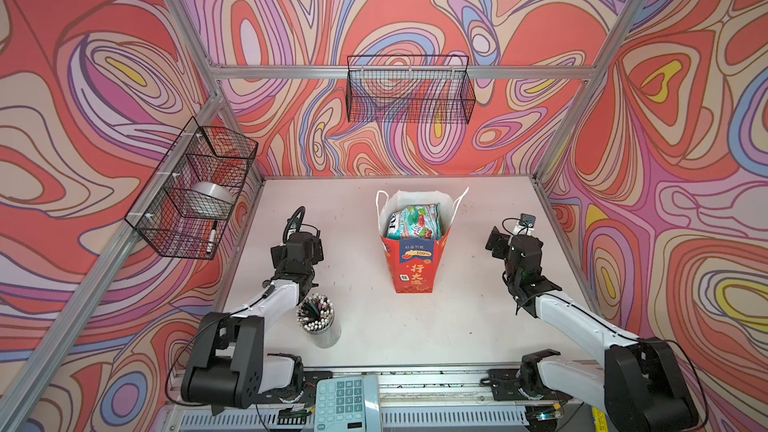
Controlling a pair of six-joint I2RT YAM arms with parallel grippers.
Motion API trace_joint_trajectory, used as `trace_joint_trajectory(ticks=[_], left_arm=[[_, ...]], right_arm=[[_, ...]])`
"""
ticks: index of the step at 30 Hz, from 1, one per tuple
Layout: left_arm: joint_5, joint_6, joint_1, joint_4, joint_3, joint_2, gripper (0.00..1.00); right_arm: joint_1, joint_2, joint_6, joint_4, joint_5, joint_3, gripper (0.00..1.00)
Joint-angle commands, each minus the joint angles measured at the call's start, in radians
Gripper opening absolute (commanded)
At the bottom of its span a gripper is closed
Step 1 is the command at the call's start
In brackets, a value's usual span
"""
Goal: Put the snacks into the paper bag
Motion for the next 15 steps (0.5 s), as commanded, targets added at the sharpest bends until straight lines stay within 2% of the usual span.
trace_joint_trajectory(ticks=[1,3,5,7,9,12,14,15], left_arm=[[0.045,0.044,0.021,0.412,-0.11,0.063,0.98],[0.068,0.054,0.022,0.474,-0.124,0.101,0.97],[0.132,0.066,0.022,0.442,-0.112,0.107,1.0],[0.137,0.072,0.022,0.521,-0.14,0.139,1.0],[0.147,0.071,0.032,0.69,-0.188,0.195,1.0],[0.155,0.057,0.033,0.563,-0.158,0.155,1.0],[0.154,0.071,0.032,0.627,-0.164,0.187,1.0],[0.156,0.067,0.032,0.595,-0.159,0.176,1.0]], right_arm=[[-0.022,0.072,-0.033,0.201,-0.041,-0.04,0.98],[-0.025,0.109,-0.057,0.276,-0.039,-0.068,0.98],[-0.031,0.165,-0.066,0.365,-0.032,-0.092,0.99],[-0.034,0.238,-0.095,0.457,-0.035,-0.101,0.98],[-0.034,0.305,-0.113,0.514,-0.039,-0.104,0.98],[-0.035,0.326,-0.137,0.579,-0.027,-0.116,0.98],[-0.035,0.381,-0.158,0.662,-0.021,-0.124,0.98],[-0.035,0.437,-0.168,0.739,-0.022,-0.129,0.98]])
